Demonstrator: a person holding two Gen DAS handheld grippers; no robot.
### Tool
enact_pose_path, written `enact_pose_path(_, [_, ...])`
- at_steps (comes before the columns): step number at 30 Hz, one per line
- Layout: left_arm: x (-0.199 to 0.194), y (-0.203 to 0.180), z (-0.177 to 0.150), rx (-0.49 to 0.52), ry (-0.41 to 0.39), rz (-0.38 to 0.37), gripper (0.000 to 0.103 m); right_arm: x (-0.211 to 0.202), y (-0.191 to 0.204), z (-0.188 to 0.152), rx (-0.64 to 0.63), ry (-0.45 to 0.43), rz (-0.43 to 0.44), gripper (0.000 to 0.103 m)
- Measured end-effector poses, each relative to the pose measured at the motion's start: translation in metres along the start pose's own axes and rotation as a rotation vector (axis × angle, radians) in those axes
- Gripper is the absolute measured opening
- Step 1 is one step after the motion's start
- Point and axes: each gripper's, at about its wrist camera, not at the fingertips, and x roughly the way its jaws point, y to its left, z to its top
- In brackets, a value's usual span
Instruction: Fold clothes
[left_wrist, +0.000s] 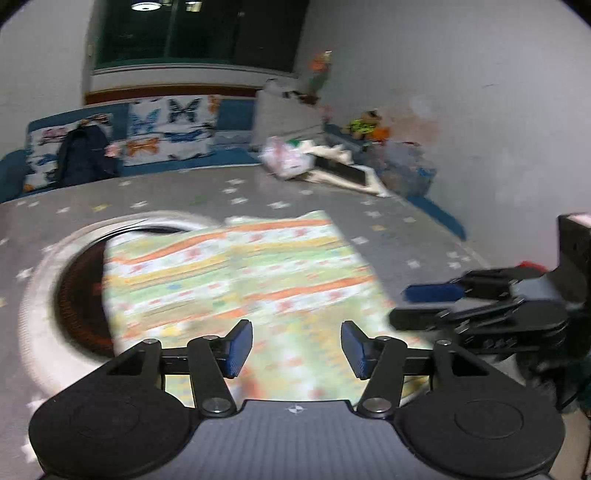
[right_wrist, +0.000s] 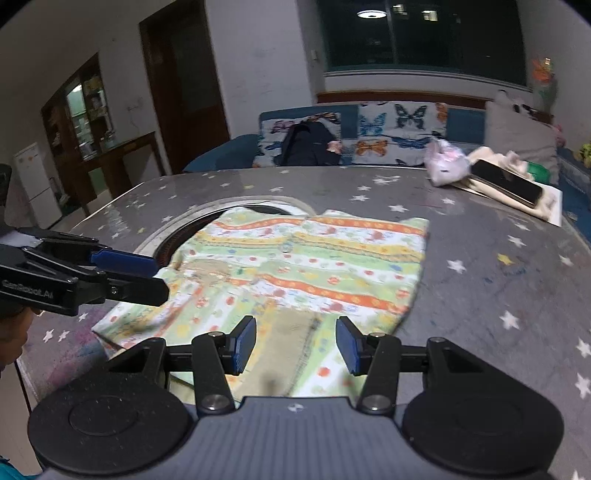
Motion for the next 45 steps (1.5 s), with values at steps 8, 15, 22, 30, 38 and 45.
enact_pose_path(8, [-0.006, 0.052, -0.032, -0.055, 0.065, 0.108, 0.042, 0.039, 0.027, 0.005, -0.071, 0.061, 0.057, 0.048])
enact_pose_path(15, [-0.008, 0.077, -0.039, -0.091, 0.101, 0.157, 0.037, 0.061, 0.029, -0.004, -0.1, 0.133, 0.045, 0.048])
enact_pose_path(22, [0.005, 0.058, 0.001, -0.005, 0.031, 0.123, 0.038, 0.071, 0.032, 0.003, -0.141, 0.143, 0.029, 0.048])
enact_pose_path(30, [0.052, 0.053, -0.001, 0.084, 0.13, 0.148, 0.04, 0.07, 0.036, 0.007, -0.21, 0.149, 0.014, 0.048])
enact_pose_path(38, [0.027, 0.033, -0.011, 0.124, 0.091, 0.131, 0.047, 0.046, 0.043, -0.012, -0.308, 0.176, -0.001, 0.049])
enact_pose_path(45, [0.022, 0.007, -0.032, 0.215, 0.113, 0.118, 0.05, 0.028, 0.044, -0.023, -0.321, 0.16, -0.025, 0.051])
